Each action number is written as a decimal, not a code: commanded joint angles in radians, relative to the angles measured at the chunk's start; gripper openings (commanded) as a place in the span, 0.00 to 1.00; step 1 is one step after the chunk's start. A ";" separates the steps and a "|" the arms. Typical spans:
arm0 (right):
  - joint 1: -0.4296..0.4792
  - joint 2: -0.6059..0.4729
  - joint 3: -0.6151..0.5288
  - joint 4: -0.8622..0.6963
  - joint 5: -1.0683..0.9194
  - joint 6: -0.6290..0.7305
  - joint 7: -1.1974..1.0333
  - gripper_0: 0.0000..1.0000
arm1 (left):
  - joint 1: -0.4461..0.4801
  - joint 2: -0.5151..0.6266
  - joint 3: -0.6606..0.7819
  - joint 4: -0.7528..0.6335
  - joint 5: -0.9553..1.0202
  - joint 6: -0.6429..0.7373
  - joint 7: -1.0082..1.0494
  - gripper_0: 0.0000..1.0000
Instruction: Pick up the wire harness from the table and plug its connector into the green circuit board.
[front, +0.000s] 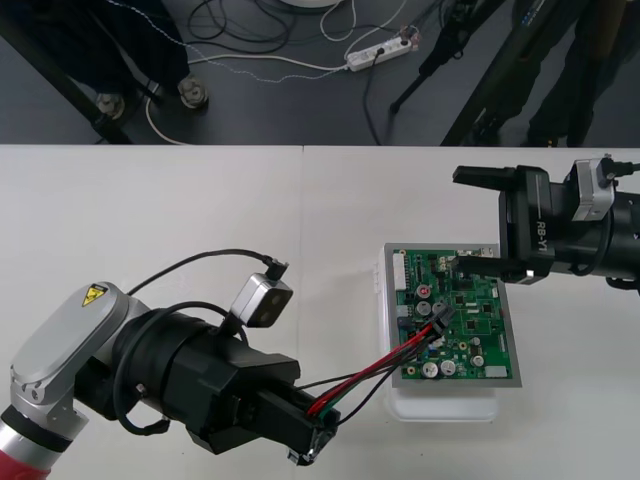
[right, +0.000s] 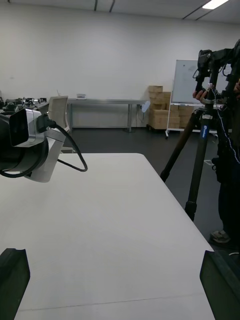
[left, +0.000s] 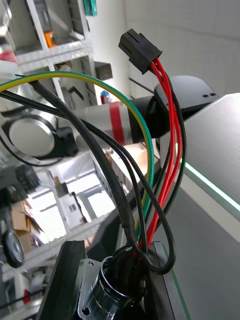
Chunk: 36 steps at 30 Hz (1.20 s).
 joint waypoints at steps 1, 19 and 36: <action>-0.025 -0.057 -0.010 -0.015 -0.040 -0.007 -0.036 1.00 | -0.063 0.067 -0.052 -0.068 0.025 0.027 0.096 0.00; -0.022 -0.157 -0.011 -0.006 -0.167 -0.007 -0.109 1.00 | -0.101 0.116 -0.096 -0.151 0.039 0.185 0.196 0.00; 0.014 -0.230 0.021 -0.005 -0.326 -0.007 -0.206 1.00 | -0.100 0.138 -0.122 -0.159 0.046 0.196 0.192 0.00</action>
